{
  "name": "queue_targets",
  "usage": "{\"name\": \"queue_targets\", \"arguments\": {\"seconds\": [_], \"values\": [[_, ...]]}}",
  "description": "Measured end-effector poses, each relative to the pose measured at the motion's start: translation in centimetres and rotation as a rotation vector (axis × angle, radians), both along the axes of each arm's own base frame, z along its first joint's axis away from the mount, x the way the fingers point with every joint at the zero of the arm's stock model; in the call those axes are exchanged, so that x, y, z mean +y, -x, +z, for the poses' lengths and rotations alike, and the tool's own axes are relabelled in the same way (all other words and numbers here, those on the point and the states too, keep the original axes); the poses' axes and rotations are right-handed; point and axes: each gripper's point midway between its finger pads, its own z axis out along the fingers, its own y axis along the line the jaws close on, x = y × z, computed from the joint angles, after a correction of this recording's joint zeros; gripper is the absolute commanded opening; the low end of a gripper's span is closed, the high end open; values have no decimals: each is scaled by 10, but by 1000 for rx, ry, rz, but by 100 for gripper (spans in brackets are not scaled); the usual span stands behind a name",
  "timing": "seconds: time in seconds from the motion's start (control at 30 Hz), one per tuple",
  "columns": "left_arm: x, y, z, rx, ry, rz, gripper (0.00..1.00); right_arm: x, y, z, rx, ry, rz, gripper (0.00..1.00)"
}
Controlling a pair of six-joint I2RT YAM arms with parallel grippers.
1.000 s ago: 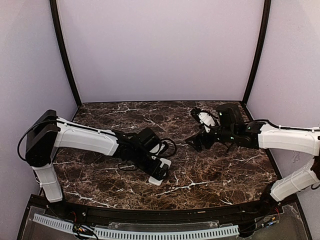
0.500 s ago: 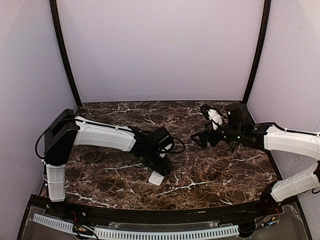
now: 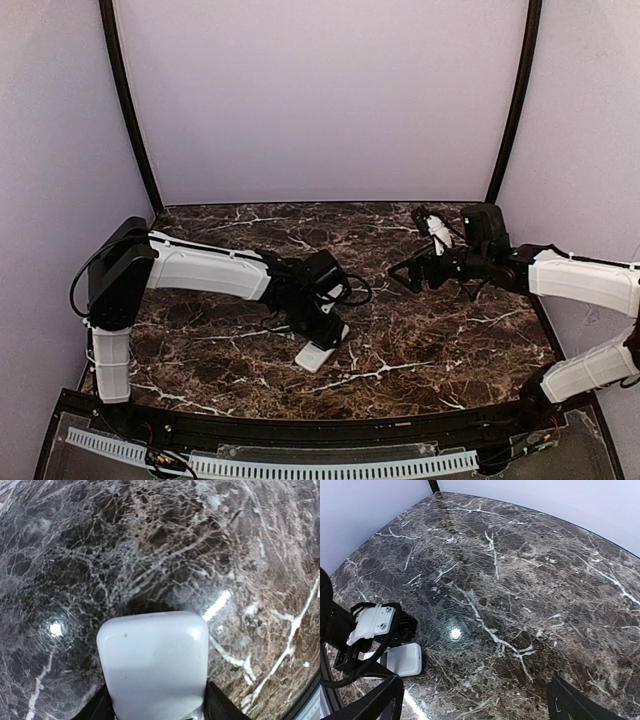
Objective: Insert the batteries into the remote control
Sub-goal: Pick up the remote control from the center of the board, then pass from the left arm to the right
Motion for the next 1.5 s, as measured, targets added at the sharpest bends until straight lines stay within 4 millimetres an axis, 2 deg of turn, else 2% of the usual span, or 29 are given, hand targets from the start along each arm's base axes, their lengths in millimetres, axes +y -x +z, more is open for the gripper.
{"name": "queue_targets", "arguments": {"seconds": [0.1, 0.17, 0.27, 0.4, 0.47, 0.53, 0.63, 0.87, 1.23, 1.5], "values": [[-4, 6, 12, 33, 85, -47, 28, 7, 8, -1, 17, -24, 58, 96], [-7, 9, 29, 45, 157, -86, 28, 12, 14, 0, 23, -42, 100, 96], [-10, 10, 65, 18, 266, -150, 27, 17, 20, 3, 36, -66, 137, 93], [-5, 7, 107, -85, 343, -220, 27, 23, 28, 6, 101, -126, 159, 81], [-2, 8, 119, -134, 353, -249, 27, 31, 31, 10, 162, -174, 181, 75], [1, 8, 125, -178, 348, -279, 27, 42, 32, 14, 235, -231, 207, 74], [2, 8, 125, -218, 324, -308, 27, 54, 35, 14, 345, -302, 236, 74], [4, 6, 122, -275, 274, -332, 25, 67, 45, 14, 532, -396, 280, 71], [4, 7, 119, -332, 225, -368, 23, 94, 55, -15, 736, -411, 327, 64], [5, 5, 100, -334, 146, -376, 22, 116, 63, -15, 774, -408, 387, 49]]}}
